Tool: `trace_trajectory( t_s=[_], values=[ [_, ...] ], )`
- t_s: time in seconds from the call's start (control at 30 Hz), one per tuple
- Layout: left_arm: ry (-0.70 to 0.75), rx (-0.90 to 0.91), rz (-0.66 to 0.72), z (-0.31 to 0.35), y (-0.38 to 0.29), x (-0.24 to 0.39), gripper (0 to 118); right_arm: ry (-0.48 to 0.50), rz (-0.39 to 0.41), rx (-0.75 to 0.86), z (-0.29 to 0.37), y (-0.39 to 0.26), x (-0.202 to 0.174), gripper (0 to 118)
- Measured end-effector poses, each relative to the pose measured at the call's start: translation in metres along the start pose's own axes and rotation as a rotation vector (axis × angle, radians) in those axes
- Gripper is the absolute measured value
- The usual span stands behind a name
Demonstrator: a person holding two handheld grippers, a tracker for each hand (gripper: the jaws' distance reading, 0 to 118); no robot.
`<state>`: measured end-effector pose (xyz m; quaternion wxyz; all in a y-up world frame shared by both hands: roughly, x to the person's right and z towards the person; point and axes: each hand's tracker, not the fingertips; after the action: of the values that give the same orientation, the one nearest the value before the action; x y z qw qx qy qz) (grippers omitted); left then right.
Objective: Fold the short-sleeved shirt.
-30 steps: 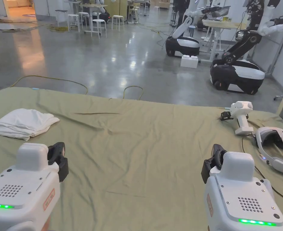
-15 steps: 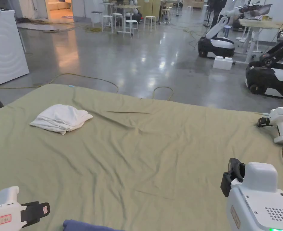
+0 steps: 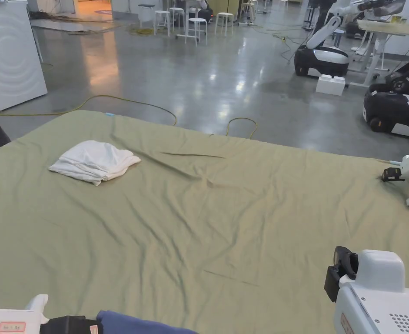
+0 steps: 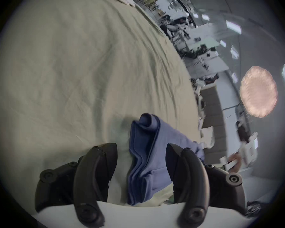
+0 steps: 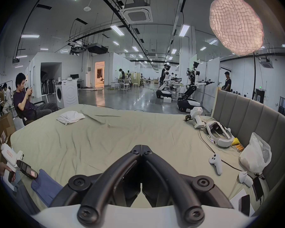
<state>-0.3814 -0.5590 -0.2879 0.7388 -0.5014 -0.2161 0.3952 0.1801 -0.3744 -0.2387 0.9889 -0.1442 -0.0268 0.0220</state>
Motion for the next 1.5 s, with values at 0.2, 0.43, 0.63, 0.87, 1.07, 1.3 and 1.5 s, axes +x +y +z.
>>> trace_trajectory(
  t_s=[0.2,0.43,0.63,0.87,1.07,1.3,1.5],
  values=[
    [-0.18,-0.01,0.162,-0.004,-0.012,-0.021,68,-0.01,-0.025,-0.022,0.001,-0.006,0.005,0],
    [-0.148,-0.116,0.007,-0.043,-0.034,0.015,38,-0.002,-0.047,-0.046,0.002,-0.01,0.005,0],
    [0.011,-0.048,-0.071,-0.037,-0.02,0.017,9,-0.003,-0.035,-0.052,0.005,-0.012,0.008,0],
    [0.056,-0.002,-0.088,-0.022,-0.03,0.058,8,-0.011,-0.051,-0.052,0.007,-0.014,0.017,0],
    [0.148,0.068,-0.162,0.02,-0.007,0.074,8,-0.013,-0.053,-0.05,0.007,-0.013,0.024,0],
    [0.385,0.148,-0.215,0.076,-0.004,0.112,8,0.002,-0.043,-0.054,0.006,-0.013,0.027,0],
    [0.319,0.125,-0.287,0.061,-0.03,0.157,8,0.017,-0.058,-0.054,0.005,-0.014,0.026,0]
  ],
)
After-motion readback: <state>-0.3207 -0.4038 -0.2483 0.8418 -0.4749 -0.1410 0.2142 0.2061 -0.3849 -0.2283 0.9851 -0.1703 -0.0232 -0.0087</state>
